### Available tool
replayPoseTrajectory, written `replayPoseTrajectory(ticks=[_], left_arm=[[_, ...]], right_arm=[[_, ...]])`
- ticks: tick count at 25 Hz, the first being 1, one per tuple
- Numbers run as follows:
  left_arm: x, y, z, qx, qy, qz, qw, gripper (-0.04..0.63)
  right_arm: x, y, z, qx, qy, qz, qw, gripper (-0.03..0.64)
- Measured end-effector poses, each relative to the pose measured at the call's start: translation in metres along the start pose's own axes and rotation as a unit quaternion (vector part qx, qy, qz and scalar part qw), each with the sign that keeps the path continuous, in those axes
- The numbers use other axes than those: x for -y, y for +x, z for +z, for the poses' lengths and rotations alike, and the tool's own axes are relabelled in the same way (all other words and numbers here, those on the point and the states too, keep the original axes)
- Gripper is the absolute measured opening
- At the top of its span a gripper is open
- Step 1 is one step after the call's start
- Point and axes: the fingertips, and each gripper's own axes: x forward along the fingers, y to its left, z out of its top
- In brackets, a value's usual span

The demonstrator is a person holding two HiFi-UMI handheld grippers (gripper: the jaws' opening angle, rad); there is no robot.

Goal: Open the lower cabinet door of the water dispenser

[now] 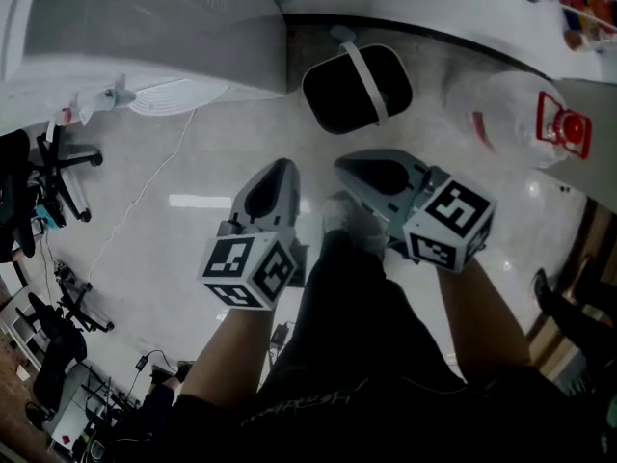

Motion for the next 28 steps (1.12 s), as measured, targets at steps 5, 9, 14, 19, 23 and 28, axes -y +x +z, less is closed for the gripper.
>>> replayPoseTrajectory(ticks=[5,9,14,19,23,28], left_arm=[[-0.035,0.029,0.004,0.006,-0.002,0.038,0.9993,0.019],[-0.055,0.054,0.008,0.007,-0.011,0.055,0.9984,0.088],[-0.085,0.075,0.006,0.010,-0.020,0.095,0.9952,0.201],[-0.112,0.101,0.000,-0.003,-0.035,0.129,0.9910,0.238],[-0.125,0.115,-0.001,-0.008,-0.036,0.149,0.9881,0.242],[-0.141,0.132,-0.006,-0.011,-0.068,0.183,0.9807,0.253]], right_arm=[[0.021,0.019,-0.009,-0.001,0.015,-0.005,1.000,0.014],[0.028,0.032,-0.012,0.002,0.022,0.000,1.000,0.014],[0.036,0.038,-0.025,-0.009,0.028,0.002,1.000,0.015],[0.043,0.040,-0.029,-0.011,0.047,0.003,0.999,0.014],[0.041,0.041,-0.030,-0.008,0.059,0.003,0.998,0.015],[0.040,0.042,-0.032,-0.015,0.066,0.008,0.998,0.015]])
